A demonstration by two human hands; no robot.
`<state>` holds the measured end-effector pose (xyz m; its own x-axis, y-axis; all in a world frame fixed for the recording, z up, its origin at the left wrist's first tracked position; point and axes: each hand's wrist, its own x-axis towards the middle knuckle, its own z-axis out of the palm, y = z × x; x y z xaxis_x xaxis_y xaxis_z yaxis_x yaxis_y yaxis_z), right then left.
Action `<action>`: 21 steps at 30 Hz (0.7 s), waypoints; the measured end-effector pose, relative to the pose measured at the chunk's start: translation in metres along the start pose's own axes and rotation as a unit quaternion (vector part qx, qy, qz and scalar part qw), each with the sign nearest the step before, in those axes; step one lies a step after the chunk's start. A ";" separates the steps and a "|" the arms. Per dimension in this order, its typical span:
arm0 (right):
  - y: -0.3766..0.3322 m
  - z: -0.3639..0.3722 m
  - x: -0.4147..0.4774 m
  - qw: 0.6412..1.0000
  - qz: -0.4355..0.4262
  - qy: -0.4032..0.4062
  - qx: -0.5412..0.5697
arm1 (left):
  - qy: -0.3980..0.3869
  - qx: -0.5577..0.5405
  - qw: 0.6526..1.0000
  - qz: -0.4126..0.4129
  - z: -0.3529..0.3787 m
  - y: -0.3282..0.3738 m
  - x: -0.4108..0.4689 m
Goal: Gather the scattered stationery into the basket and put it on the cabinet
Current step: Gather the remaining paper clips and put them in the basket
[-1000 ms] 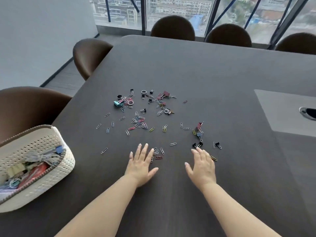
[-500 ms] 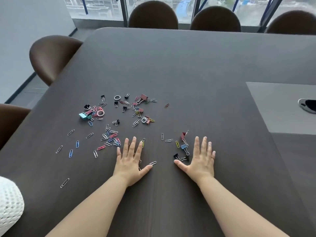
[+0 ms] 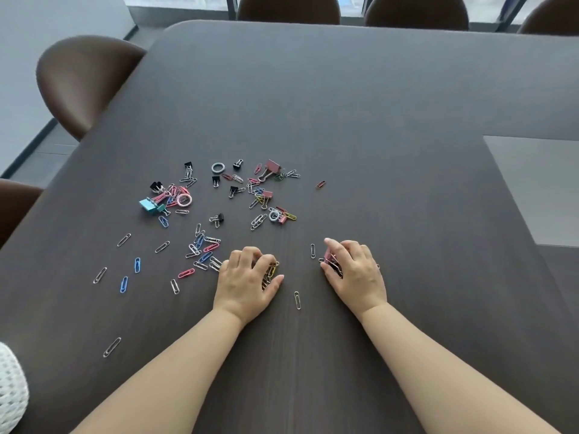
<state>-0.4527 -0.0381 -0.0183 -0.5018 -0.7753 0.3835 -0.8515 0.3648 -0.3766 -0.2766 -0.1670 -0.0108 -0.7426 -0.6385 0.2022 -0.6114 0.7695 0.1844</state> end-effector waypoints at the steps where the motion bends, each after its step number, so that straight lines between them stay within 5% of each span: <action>1: -0.001 0.001 0.000 1.000 0.003 0.006 -0.004 | 0.010 -0.013 1.000 0.014 0.001 0.000 -0.001; 21: -0.033 -0.028 -0.044 0.991 -0.001 -0.121 -0.053 | 0.088 -0.008 0.995 0.039 0.002 0.007 -0.034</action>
<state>-0.4070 -0.0008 0.0009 -0.4592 -0.8725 0.1667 -0.8705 0.4047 -0.2801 -0.2561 -0.1399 -0.0180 -0.7272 -0.5706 0.3816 -0.5486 0.8172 0.1765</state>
